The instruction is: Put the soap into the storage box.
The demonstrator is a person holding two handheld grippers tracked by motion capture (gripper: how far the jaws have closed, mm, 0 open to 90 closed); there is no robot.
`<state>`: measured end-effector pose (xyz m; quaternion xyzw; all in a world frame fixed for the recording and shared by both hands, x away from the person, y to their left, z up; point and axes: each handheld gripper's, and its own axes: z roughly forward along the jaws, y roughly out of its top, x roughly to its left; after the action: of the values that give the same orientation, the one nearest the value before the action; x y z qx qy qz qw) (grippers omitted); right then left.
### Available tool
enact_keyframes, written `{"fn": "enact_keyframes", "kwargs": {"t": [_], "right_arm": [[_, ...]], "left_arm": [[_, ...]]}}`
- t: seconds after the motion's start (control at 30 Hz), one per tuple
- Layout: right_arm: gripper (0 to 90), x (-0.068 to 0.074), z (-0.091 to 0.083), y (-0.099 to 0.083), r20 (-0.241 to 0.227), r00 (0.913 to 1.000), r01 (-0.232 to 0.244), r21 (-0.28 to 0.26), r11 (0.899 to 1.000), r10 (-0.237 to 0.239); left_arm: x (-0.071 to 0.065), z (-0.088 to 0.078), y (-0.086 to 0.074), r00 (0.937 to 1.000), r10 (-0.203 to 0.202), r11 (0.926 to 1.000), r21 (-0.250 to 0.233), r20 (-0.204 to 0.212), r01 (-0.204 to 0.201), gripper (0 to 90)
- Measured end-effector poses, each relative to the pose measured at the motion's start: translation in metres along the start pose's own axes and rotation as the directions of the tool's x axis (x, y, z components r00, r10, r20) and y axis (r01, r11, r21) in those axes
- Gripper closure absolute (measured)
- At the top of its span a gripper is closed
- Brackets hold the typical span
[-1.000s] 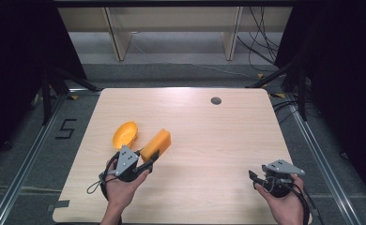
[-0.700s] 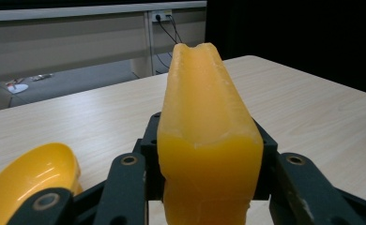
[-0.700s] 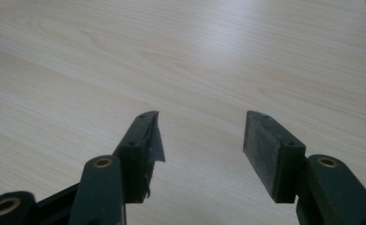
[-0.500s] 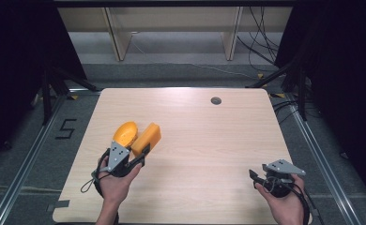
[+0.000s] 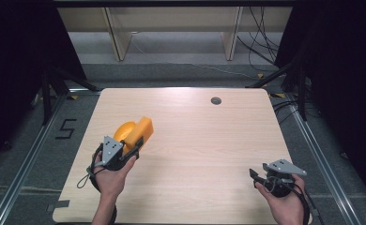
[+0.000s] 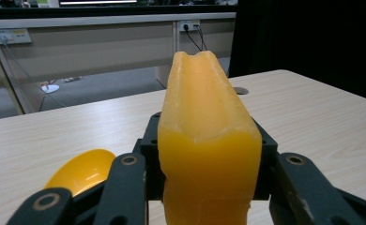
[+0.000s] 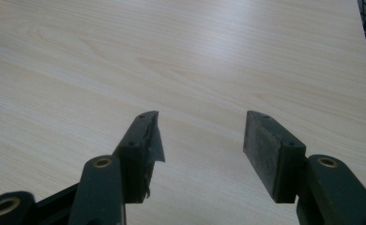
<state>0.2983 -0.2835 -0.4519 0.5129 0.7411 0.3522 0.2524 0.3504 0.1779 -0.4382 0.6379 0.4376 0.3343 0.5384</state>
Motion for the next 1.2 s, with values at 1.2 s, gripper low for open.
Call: {"fn": "enact_keyframes", "kwargs": {"t": [1.2], "right_arm": [[45.9, 0.000, 0.001, 0.000, -0.014, 0.9999, -0.002, 0.006, 1.000, 0.002]], "left_arm": [[0.054, 0.029, -0.013, 0.9652, -0.069, 0.9975, -0.006, -0.252, 0.070, 60.2]]}}
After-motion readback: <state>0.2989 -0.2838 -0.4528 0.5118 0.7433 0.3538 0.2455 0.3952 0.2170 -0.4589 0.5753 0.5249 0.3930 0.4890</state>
